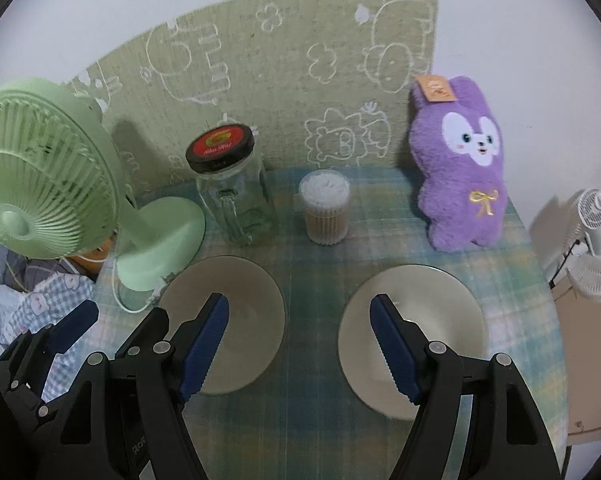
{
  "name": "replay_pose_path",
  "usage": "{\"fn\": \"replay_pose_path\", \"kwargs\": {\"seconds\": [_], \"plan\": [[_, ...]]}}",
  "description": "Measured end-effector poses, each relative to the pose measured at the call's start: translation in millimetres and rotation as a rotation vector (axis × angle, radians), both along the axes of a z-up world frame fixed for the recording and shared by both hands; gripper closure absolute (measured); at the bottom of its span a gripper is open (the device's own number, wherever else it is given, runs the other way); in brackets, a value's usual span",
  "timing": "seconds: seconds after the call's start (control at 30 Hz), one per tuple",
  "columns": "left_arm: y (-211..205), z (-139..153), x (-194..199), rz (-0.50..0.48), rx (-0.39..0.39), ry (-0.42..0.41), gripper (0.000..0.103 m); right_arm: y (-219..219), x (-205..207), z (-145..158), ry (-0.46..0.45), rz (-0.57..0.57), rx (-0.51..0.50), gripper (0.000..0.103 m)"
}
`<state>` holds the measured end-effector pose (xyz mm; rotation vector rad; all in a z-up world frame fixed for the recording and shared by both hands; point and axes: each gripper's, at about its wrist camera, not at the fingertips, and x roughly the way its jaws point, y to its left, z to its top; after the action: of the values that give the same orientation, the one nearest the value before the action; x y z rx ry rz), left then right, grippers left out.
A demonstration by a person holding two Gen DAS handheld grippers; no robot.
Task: Organize plates and bowls
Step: 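Move both tools to the bowl beside the glass jar, then close both tools on the rim of that bowl, then lift the bowl with both tools and carry it toward the plate stack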
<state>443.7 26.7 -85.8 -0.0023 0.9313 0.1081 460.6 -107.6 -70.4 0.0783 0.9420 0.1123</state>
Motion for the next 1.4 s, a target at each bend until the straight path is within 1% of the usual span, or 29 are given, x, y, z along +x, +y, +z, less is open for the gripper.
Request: {"fn": "replay_pose_path", "kwargs": {"seconds": [0.1,0.17,0.23,0.3,0.33,0.4,0.43,0.47,0.53,0.6,0.63,0.67,0.7,0.77,0.83,0.97,1.2,1.4], "plan": [[1.8,-14.1,10.3,-0.011,-0.005,0.021,0.039,6.6,11.9,-13.5,0.021,0.004,0.001,0.033],[2.0,-21.4,13.3,-0.023,0.002,0.024,0.039,11.0,18.5,-22.4,0.034,0.008,-0.002,0.039],[2.2,-28.8,15.5,-0.029,0.006,0.028,0.042,15.9,24.3,-30.6,0.045,0.019,-0.008,0.044],[3.5,-35.4,19.3,-0.029,0.009,0.043,0.049,19.0,28.4,-37.1,0.055,0.027,-0.019,0.046],[4.5,-38.7,21.3,-0.029,0.007,0.050,0.051,21.6,31.1,-41.2,0.061,0.030,-0.028,0.049],[7.0,-45.7,25.3,-0.028,-0.004,0.070,0.061,23.0,33.3,-47.0,0.069,0.032,-0.037,0.053],[7.9,-48.8,27.3,-0.031,-0.011,0.076,0.063,24.0,35.2,-50.2,0.075,0.034,-0.037,0.055],[7.9,-51.5,28.6,-0.035,-0.012,0.081,0.066,24.4,37.0,-53.8,0.084,0.035,-0.039,0.061],[7.8,-57.2,30.8,-0.037,-0.008,0.091,0.069,25.4,39.5,-59.9,0.097,0.038,-0.047,0.066],[8.5,-62.0,32.2,-0.039,-0.018,0.102,0.073,26.5,42.6,-66.4,0.109,0.043,-0.048,0.069],[8.5,-63.9,32.7,-0.039,-0.020,0.106,0.074,26.9,43.4,-68.3,0.111,0.044,-0.049,0.072],[8.6,-65.6,33.5,-0.040,-0.022,0.110,0.077,27.2,44.0,-70.8,0.116,0.046,-0.050,0.076],[8.4,-67.2,34.1,-0.040,-0.024,0.114,0.079,27.3,43.8,-72.3,0.119,0.047,-0.049,0.078],[7.8,-69.1,34.4,-0.039,-0.014,0.115,0.081,27.8,45.5,-75.2,0.129,0.051,-0.050,0.083],[8.4,-70.8,34.0,-0.039,-0.011,0.116,0.082,29.0,46.2,-76.6,0.132,0.057,-0.044,0.086],[9.2,-71.2,34.7,-0.036,-0.004,0.120,0.085,31.3,46.4,-76.0,0.128,0.054,-0.049,0.086],[9.3,-70.2,32.4,-0.026,-0.008,0.134,0.085,32.5,44.7,-74.3,0.137,0.047,-0.055,0.086],[6.9,-62.0,23.0,-0.026,-0.009,0.128,0.085,30.1,35.6,-67.1,0.140,0.053,-0.069,0.086]]}}
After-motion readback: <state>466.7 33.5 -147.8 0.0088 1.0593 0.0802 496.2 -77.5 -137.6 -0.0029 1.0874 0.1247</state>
